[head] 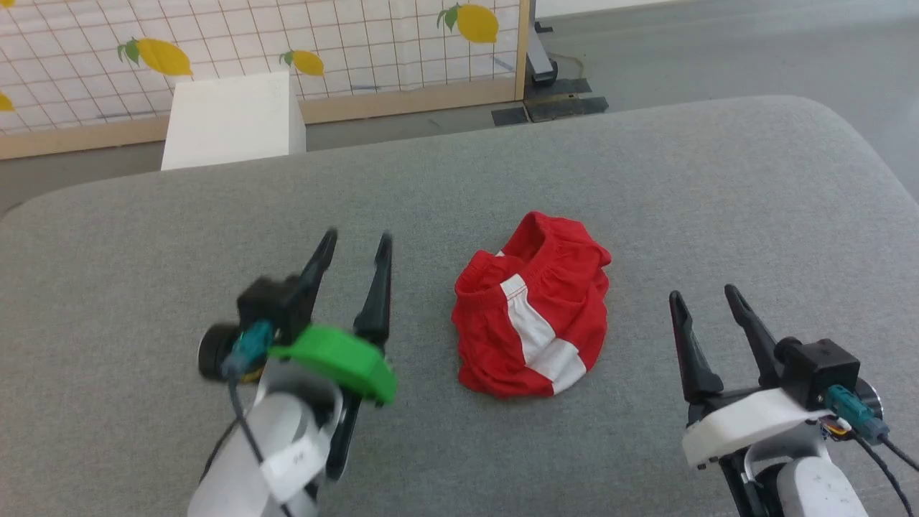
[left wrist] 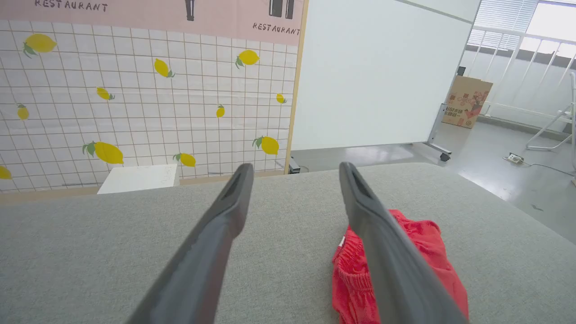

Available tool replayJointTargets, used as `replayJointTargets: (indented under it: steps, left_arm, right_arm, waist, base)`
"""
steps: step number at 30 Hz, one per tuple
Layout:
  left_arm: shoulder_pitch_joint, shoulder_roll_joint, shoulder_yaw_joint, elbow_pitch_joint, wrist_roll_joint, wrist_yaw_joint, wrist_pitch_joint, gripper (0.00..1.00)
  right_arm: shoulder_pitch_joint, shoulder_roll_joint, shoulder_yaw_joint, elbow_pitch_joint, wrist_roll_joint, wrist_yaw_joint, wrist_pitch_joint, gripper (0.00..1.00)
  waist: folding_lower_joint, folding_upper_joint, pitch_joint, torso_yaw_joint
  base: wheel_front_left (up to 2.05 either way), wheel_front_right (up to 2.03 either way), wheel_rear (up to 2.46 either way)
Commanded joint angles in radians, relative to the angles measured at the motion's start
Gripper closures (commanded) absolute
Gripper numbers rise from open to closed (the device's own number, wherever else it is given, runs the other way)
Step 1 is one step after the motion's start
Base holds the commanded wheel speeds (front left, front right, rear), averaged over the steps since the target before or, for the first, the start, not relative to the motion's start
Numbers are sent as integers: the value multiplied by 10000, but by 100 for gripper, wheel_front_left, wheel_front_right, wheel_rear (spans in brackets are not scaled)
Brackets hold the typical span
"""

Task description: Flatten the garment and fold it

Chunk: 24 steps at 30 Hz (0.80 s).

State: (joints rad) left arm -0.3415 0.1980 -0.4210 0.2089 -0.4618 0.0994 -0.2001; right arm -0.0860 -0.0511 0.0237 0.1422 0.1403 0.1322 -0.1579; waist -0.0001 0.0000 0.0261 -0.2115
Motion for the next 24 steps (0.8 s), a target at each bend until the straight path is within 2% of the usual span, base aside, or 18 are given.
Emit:
replayJointTargets:
  steps: [1, 6, 10, 19, 24]
  left_arm:
    - [435, 170, 31, -26, -13, 2, -134, 0]
    - [661, 365, -258, 286, -59, -342, 118, 0]
    - [-93, 134, -751, 715, -25, -786, 708, 0]
    - [-2589, -706, -1801, 2819, -237, -1805, 3102, 0]
    - [-3511, -818, -2161, 3879, -336, -1949, 4552, 0]
  right_arm:
    - [180, 9, 37, -69, 4, -15, 49, 0]
    - [235, 9, 124, -156, -15, -15, 145, 0]
    - [187, 9, 174, -221, 10, -15, 151, 0]
    - [-146, 9, 480, 49, 291, -15, -55, 0]
    - [-302, 9, 550, 271, 429, -15, -216, 0]
  waist:
    - [1, 0, -52, 13]
    - [1, 0, 27, -122]
    - [1, 0, 267, -278]
    - [1, 0, 897, -944]
    - [1, 0, 1094, -1329]
  base:
    - [0, 0, 0]
    - [0, 0, 0]
    - [0, 0, 0]
    - [0, 0, 0]
    - [0, 0, 0]
